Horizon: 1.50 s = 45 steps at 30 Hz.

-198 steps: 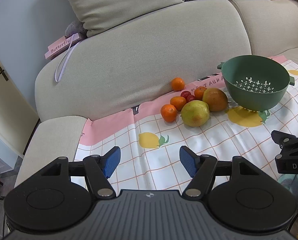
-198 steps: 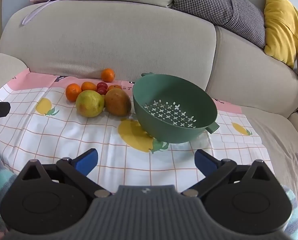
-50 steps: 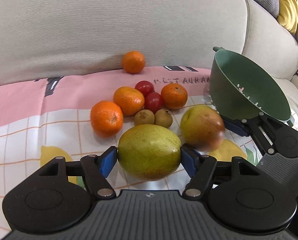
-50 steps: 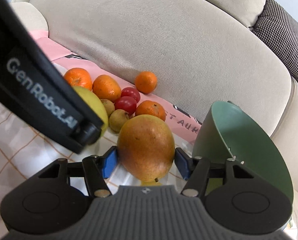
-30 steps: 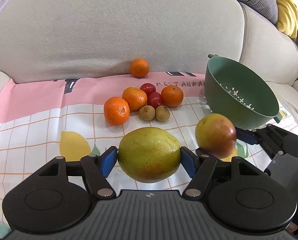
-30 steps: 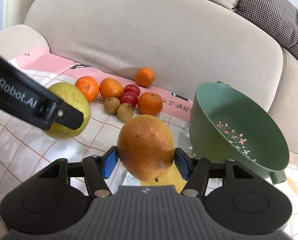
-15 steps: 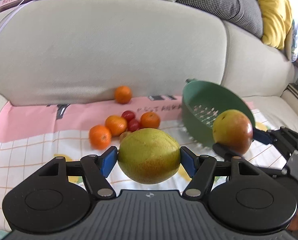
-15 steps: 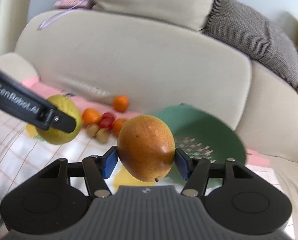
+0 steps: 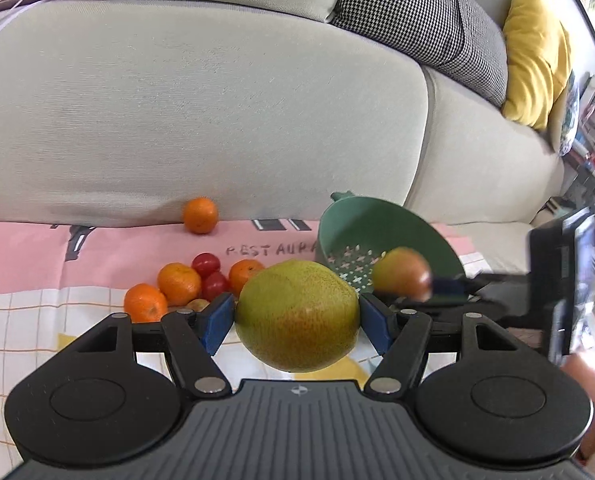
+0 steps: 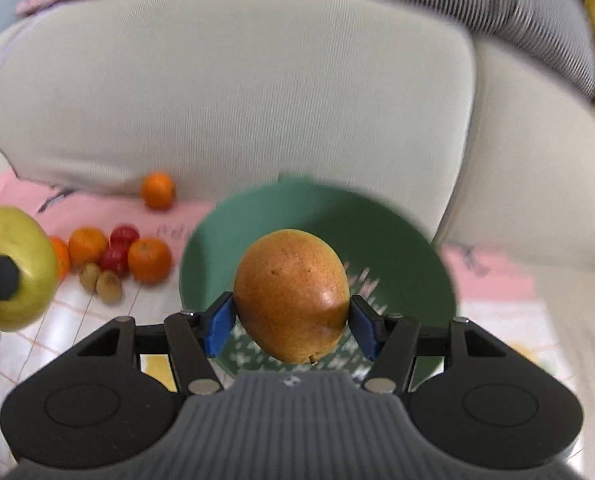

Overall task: Organize fruits
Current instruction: 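Carry the pear in the left tool while the right tool carries the mango over the green colander, then lower and open the left tool releasing the pear while the right tool releases the mango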

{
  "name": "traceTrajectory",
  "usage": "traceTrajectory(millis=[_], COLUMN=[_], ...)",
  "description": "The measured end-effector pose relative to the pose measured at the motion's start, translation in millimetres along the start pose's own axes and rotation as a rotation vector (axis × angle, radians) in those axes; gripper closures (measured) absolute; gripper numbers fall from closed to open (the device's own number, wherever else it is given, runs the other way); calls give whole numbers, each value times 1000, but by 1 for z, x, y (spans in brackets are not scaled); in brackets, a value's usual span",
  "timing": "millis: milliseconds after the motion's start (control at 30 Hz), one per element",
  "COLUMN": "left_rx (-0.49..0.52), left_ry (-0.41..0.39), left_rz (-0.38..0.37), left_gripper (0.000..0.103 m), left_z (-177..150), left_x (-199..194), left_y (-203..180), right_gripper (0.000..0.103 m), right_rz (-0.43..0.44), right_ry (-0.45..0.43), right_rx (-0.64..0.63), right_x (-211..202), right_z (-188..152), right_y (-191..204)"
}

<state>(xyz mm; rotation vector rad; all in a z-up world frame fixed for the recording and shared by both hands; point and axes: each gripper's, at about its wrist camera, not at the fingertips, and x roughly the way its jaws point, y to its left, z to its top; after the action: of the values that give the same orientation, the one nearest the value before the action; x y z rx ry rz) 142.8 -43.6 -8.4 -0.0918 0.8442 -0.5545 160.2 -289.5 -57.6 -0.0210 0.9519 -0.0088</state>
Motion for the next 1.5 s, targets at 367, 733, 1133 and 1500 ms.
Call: traceTrajectory(millis=[367,733,1133,1500], left_rx=[-2,80,205,272], left_ry=[20,69,270,455], left_rz=[-28,-93,-69,-12], left_gripper=[25,25,25,25], left_z=[-2,-11,-14,-22], left_x=[-6,-17,40,77], left_y=[1,-16,-52,-57], right_gripper=[44,44,44,44], right_rz=[179,288,188,234], right_ry=[174,255,262,327], right_rx=[72,36,-276,-376], right_x=[2,-30,-32,-12], right_z=[-22,-67,-49,-56], right_y=[4,33,14,10])
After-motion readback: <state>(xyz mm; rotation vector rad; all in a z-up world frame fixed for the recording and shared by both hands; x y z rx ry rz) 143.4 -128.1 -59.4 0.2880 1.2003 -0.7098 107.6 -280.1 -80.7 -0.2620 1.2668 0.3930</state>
